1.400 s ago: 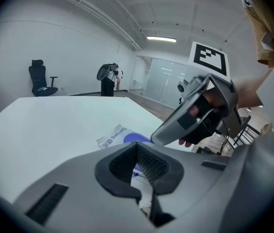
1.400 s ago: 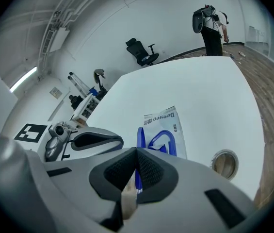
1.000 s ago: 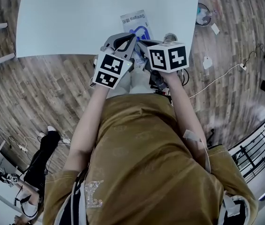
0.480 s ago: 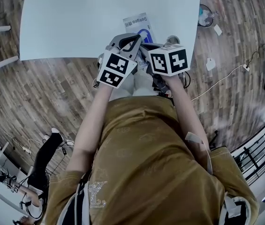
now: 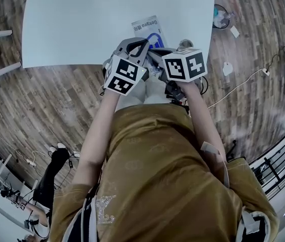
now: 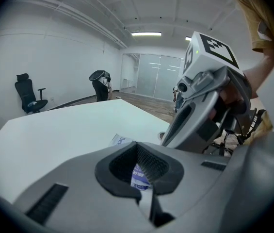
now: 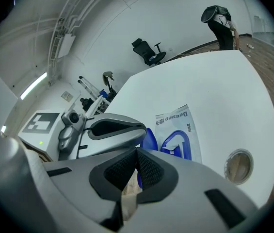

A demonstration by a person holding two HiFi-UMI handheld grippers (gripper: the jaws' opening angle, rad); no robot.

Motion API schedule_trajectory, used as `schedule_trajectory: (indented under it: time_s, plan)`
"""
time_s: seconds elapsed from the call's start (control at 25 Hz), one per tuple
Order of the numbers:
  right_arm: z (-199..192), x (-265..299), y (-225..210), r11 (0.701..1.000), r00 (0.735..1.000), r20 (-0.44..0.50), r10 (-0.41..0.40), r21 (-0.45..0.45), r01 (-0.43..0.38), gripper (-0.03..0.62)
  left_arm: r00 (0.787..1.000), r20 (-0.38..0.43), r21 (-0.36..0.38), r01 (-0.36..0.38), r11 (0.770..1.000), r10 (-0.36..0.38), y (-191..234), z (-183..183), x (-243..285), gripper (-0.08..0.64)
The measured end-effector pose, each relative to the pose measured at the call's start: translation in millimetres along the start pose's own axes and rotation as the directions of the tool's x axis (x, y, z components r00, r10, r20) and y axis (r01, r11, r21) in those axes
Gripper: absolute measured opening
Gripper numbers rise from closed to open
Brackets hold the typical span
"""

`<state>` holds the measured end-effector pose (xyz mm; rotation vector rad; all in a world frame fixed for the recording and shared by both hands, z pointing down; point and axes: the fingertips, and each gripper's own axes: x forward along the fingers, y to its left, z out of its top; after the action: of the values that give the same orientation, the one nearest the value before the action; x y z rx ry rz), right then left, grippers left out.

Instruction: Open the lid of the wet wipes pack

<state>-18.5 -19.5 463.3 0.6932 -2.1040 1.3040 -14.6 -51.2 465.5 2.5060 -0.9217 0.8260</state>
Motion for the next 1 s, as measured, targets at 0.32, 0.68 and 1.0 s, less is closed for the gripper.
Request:
schedule_trajectory:
  time_s: [0.32,0.68,1.0]
  plan:
    - [-1.0,-10.0,0.0,0.999,1.000,0.024,0.017,-0.029,-0.017,0.008,1.000,-0.015,-0.010,-0.020,1.000,0.020,5.7,-7.0,-5.0,0.005]
    - [0.9,-22.4,-16.2,0.999,0.998,0.063,-0.019,-0.037,0.022,0.008,0.998,-0.036,-0.022,-0.046,0.999,0.045,14.2,-16.7,-11.6,0.006]
    - [3.3,-34.9,-32.3,0.983,0.986,0.116,-0.121,-0.123,0.135,0.008,0.995,-0.055,-0.020,-0.085,0.996,0.084,19.9,-25.7,-16.1,0.005]
